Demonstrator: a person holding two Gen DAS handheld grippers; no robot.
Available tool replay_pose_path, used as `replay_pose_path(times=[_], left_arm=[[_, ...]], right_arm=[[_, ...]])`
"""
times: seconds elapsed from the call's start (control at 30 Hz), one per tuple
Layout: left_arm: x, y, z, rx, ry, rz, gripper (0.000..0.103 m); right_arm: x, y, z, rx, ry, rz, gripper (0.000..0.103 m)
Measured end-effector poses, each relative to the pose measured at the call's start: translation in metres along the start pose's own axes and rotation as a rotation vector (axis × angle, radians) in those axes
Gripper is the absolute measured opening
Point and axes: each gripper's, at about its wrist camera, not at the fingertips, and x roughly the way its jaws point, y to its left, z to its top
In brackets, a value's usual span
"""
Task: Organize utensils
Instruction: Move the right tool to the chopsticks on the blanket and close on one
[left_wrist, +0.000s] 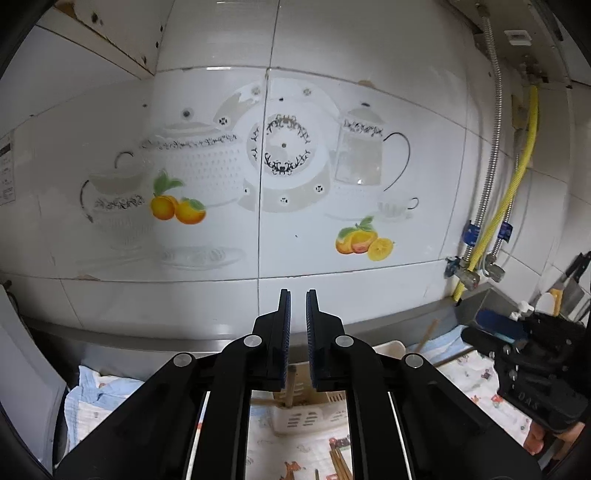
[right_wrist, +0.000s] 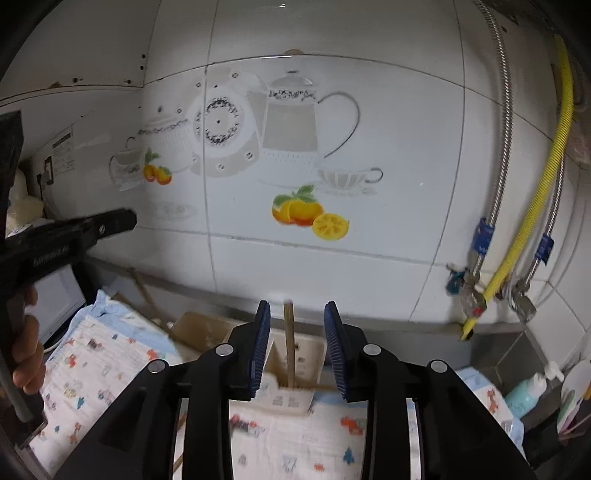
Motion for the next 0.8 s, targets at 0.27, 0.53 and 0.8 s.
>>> replay_pose_path(times=[0.27,0.53,0.8], left_arm=[[-0.055,0.006,-0.03,-0.005,0.03,-0.024,0.009],[-0.098,0.021,-0.097,-0.021,0.115,-0.007,0.01],[-0.116,0.037,-0.179,-0.085,0.235,-0.003,0.01]], right_arm=[[-0.034,0.021,-0.073,0.024,0.105,0.066,0.031],[-0.056,0.056,-0.169,0.021,0.217,0.121,0.031],[-0.069,0.09,-0.243,0.019,0.285,0.126,0.031]])
